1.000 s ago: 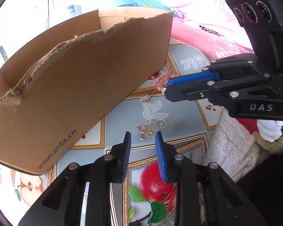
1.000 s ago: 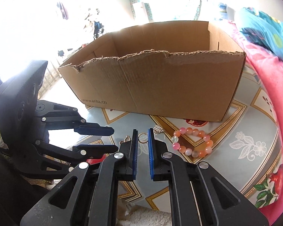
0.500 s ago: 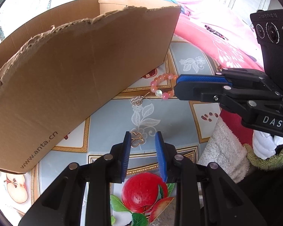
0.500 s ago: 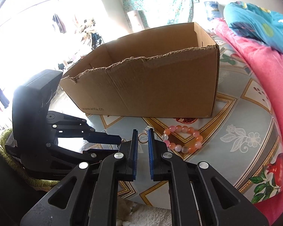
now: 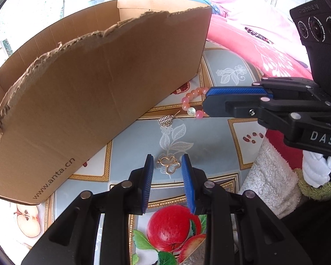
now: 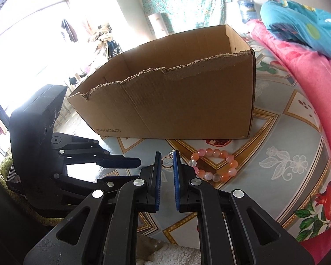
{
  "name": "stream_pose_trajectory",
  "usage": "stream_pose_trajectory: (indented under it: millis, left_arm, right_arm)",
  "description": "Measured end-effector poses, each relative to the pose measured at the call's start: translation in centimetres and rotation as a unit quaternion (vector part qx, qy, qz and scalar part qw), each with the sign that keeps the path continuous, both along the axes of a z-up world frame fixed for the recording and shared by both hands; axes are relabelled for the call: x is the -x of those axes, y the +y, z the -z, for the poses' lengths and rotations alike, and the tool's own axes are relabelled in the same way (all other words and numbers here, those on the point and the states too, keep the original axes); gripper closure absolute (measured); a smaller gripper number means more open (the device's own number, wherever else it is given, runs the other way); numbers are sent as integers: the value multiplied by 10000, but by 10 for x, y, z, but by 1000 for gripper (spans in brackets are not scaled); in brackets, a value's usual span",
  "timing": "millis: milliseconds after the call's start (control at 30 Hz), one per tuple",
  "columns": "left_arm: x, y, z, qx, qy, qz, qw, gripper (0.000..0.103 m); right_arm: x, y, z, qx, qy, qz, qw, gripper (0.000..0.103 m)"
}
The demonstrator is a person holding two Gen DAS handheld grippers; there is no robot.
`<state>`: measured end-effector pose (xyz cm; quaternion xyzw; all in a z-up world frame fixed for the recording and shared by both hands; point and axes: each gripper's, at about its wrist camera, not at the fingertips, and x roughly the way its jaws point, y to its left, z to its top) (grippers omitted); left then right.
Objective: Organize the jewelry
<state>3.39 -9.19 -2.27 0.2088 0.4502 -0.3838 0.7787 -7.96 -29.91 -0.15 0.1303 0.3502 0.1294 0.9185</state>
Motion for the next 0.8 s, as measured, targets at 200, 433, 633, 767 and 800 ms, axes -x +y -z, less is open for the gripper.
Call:
stream_pose_trajectory:
  millis: [200, 433, 633, 767, 800]
  left_arm:
    - [-2, 0, 0, -37, -27, 220, 9997, 78]
    - [-1, -5, 2, -34, -12, 484, 9988, 78]
    - [-2, -1, 3, -11, -51, 548, 9985, 78]
    - [-1, 0, 4, -31, -106, 582, 9982, 80]
    - [-1, 0, 4, -34, -113, 565, 9983, 83]
  right_arm:
    - [-2, 0, 0, 7, 18, -10, 10000, 95]
    - [-7, 0, -2, 7, 47, -17, 10000, 95]
    - [-8, 1, -1, -3, 51, -17, 10000, 95]
    - [-9, 1, -1, -2, 52, -36, 10000, 95]
    - [-10, 1, 0, 0, 54, -40, 10000, 95]
